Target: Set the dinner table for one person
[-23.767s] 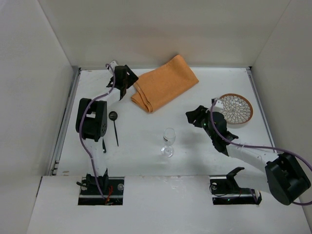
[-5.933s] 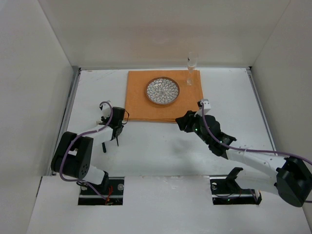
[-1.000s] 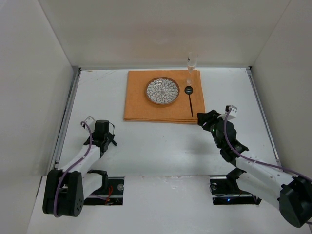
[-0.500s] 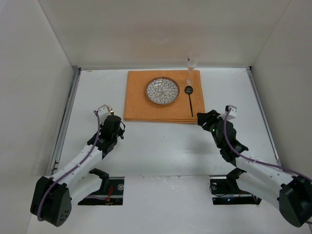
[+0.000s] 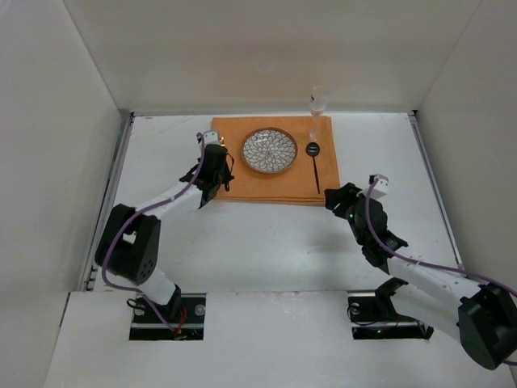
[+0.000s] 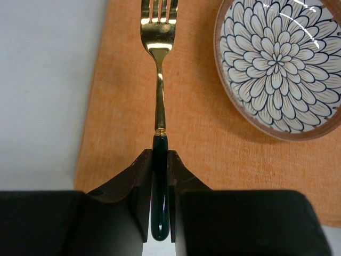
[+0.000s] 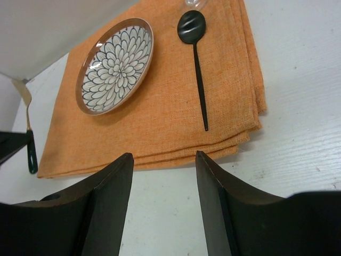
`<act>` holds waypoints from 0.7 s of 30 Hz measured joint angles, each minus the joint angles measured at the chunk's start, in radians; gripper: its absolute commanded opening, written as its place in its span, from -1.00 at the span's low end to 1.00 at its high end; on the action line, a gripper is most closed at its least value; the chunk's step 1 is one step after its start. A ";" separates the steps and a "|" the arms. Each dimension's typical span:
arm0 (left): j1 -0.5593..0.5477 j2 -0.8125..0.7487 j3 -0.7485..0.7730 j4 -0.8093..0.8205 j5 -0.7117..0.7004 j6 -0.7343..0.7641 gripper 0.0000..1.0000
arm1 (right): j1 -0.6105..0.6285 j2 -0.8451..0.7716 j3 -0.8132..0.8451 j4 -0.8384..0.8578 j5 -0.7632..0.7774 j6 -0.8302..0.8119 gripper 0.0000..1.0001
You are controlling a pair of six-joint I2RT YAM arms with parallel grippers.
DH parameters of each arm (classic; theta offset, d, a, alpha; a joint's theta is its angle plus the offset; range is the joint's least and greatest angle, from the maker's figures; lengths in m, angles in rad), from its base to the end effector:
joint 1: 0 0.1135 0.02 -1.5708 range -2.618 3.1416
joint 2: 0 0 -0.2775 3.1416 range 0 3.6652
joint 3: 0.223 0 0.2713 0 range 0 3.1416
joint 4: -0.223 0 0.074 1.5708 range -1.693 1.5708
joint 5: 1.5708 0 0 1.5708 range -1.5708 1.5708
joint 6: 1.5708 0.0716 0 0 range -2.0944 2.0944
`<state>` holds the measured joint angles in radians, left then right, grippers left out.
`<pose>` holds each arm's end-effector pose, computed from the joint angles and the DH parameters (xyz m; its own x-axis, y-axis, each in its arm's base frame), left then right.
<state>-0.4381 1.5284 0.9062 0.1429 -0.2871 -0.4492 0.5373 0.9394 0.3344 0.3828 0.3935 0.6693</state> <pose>0.3571 -0.1449 0.2195 -0.4540 -0.2472 -0.8560 -0.0198 0.9633 -0.2677 0.2242 0.1016 0.2055 -0.2424 0.5226 -0.8174 -0.0013 0.8424 0.5389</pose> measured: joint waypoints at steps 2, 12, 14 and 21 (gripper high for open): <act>0.011 0.071 0.066 0.003 0.031 0.031 -1.00 | 0.001 0.006 0.001 0.000 0.000 -0.002 0.13; 0.093 0.342 0.294 0.017 0.184 0.116 -1.00 | 0.001 0.020 0.006 0.007 0.000 -0.005 0.15; 0.107 0.373 0.308 0.013 0.200 0.121 -1.00 | 0.001 0.020 0.007 0.007 0.000 -0.008 0.15; 0.131 0.442 0.329 0.000 0.232 0.135 -0.90 | 0.001 0.020 0.011 0.010 0.000 -0.011 0.16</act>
<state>-0.3073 1.9701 1.2350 0.1425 -0.0551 -0.3141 0.5385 0.9592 0.3454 0.3927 0.3931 0.6586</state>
